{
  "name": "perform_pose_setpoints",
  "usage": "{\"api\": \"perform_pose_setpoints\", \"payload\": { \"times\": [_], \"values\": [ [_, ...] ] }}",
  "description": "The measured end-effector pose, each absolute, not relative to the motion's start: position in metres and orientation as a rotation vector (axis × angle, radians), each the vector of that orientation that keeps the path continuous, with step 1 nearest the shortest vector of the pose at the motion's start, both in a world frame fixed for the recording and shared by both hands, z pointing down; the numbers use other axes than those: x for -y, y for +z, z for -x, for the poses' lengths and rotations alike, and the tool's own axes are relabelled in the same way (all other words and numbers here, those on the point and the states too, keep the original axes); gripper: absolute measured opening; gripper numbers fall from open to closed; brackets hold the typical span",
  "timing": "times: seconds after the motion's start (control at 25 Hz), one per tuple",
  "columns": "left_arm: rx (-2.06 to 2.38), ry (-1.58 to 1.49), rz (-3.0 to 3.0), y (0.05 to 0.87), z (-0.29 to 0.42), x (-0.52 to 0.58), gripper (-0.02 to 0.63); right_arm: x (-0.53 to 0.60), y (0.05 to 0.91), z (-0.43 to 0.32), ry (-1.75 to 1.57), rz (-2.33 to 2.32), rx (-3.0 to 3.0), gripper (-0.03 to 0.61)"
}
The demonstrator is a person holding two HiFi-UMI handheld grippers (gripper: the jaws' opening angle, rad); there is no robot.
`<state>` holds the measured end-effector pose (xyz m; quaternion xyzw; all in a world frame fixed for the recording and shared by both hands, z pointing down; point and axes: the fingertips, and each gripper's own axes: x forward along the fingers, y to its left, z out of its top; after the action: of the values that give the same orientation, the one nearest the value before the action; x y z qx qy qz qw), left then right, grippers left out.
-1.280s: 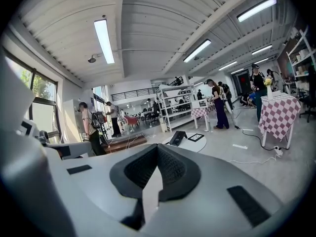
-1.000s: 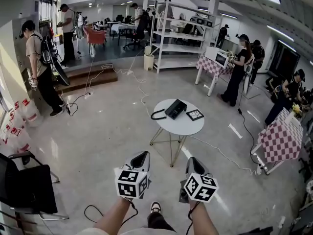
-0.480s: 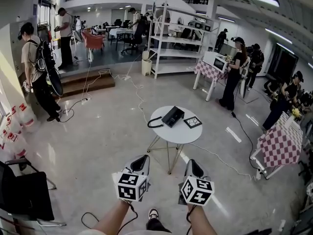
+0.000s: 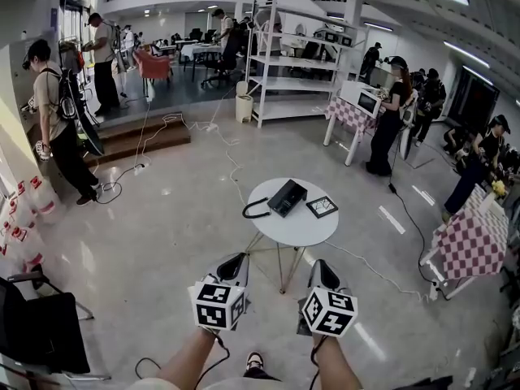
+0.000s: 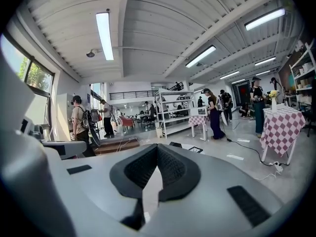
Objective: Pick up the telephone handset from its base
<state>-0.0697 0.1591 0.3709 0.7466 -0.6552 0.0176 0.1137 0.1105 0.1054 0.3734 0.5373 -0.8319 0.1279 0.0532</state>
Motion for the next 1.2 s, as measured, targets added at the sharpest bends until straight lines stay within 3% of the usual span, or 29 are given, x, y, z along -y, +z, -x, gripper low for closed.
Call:
{"api": "perform_pose_setpoints", "payload": {
  "times": [1.2],
  "values": [
    [1.963,0.069,-2.161,0.373,0.081,-0.003,0.015,0.056,0.371,-0.111,0.402,-1.629,2.55,0.021]
  ]
}}
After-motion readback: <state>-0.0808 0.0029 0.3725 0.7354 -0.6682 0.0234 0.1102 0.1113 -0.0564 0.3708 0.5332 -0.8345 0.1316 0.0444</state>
